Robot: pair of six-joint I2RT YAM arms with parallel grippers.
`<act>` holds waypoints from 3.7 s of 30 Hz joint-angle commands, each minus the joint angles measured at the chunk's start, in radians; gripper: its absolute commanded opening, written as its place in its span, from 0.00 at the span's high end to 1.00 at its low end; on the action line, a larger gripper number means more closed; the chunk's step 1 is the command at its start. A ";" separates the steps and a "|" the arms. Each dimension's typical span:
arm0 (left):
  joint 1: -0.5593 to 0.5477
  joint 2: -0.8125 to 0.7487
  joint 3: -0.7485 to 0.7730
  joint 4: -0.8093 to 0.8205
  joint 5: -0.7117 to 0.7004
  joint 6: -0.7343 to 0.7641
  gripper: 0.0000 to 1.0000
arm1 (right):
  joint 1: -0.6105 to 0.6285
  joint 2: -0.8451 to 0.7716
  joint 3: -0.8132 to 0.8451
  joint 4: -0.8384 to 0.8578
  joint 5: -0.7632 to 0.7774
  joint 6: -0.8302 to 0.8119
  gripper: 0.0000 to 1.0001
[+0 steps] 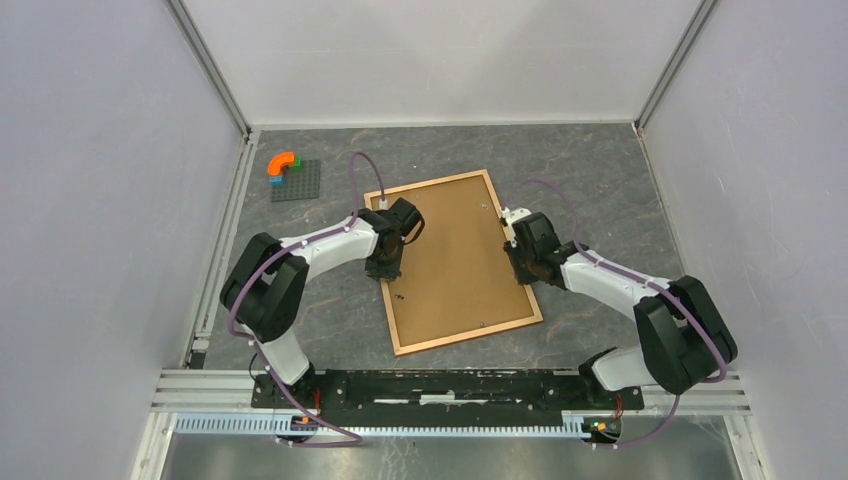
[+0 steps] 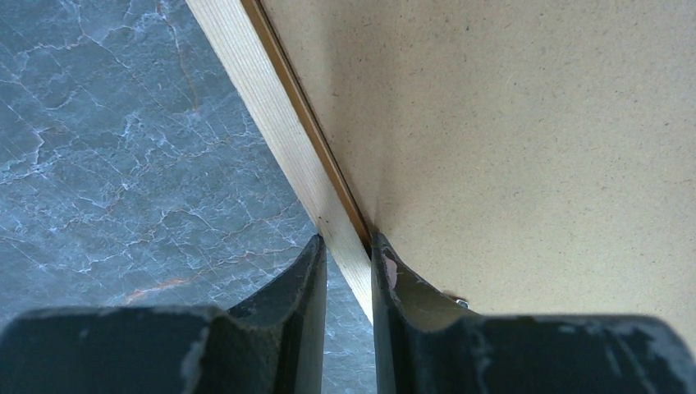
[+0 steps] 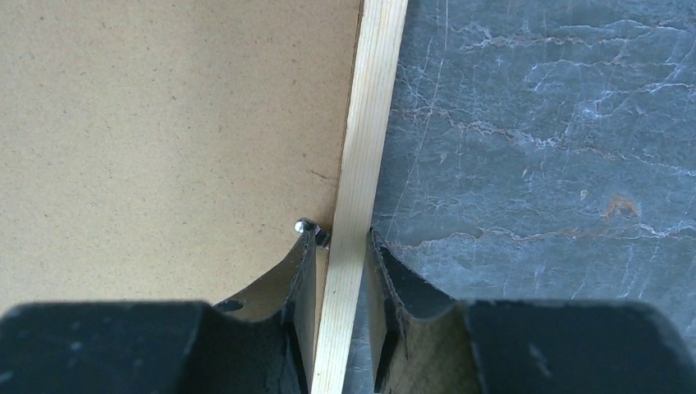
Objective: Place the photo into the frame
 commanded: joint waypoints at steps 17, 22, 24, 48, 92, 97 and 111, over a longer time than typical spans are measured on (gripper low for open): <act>0.014 0.080 -0.021 -0.077 -0.076 0.050 0.98 | 0.000 -0.033 -0.036 0.036 -0.008 -0.025 0.54; 0.014 0.079 -0.022 -0.077 -0.078 0.051 0.98 | 0.000 -0.029 -0.053 0.044 -0.007 -0.029 0.62; 0.014 0.081 -0.016 -0.077 -0.071 0.052 0.98 | 0.000 -0.026 -0.055 0.056 0.004 -0.027 0.66; 0.061 0.211 0.273 -0.146 0.033 0.097 0.90 | 0.008 -0.281 -0.232 0.113 -0.095 0.231 0.67; 0.128 0.139 0.147 -0.078 0.091 0.179 0.71 | -0.115 0.580 0.686 0.051 0.024 -0.010 0.40; 0.129 0.142 0.149 -0.076 0.097 0.178 0.71 | -0.114 0.604 0.698 0.047 0.044 -0.009 0.42; 0.128 0.143 0.152 -0.077 0.104 0.173 0.76 | -0.114 0.614 0.720 -0.037 0.037 0.050 0.60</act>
